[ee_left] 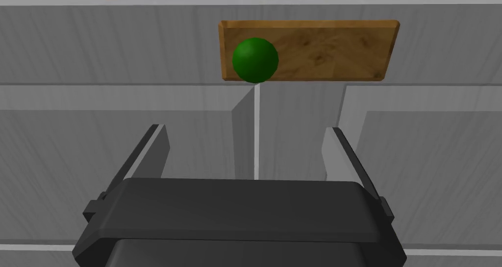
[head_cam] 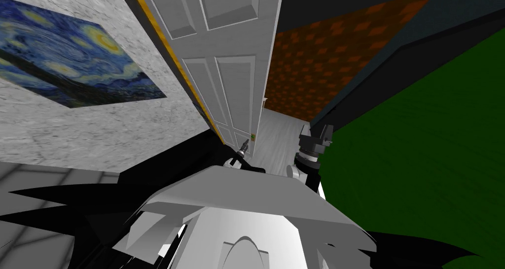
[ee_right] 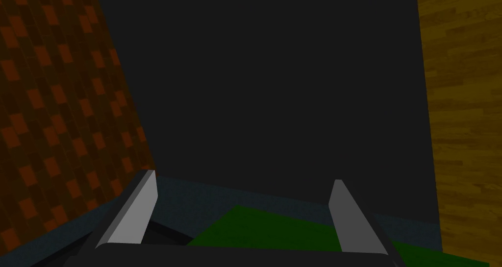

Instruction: Push the door open

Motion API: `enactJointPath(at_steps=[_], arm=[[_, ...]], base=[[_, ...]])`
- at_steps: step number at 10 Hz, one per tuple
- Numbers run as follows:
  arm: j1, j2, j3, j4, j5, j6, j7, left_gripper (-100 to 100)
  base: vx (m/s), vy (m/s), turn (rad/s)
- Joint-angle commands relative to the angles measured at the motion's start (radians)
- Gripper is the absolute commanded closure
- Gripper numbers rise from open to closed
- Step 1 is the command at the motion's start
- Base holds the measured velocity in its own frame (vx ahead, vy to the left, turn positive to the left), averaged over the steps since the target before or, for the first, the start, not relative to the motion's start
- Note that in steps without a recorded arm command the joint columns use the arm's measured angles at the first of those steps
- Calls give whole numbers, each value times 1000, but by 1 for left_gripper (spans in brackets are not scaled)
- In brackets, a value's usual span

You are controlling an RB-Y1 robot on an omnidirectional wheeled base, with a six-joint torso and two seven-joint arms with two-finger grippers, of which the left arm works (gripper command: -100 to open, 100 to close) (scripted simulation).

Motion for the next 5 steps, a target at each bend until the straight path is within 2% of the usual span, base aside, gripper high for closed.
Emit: enactJointPath(at_steps=[1, 3, 5], arm=[[-1, 0, 4, 2, 1, -3, -1, -100], [-2, -4, 8, 6, 2, -9, -3, -100], [-3, -10, 12, 10, 2, -13, -5, -100]], base=[[198, -72, -30], [188, -98, -28], [185, -65, -21]])
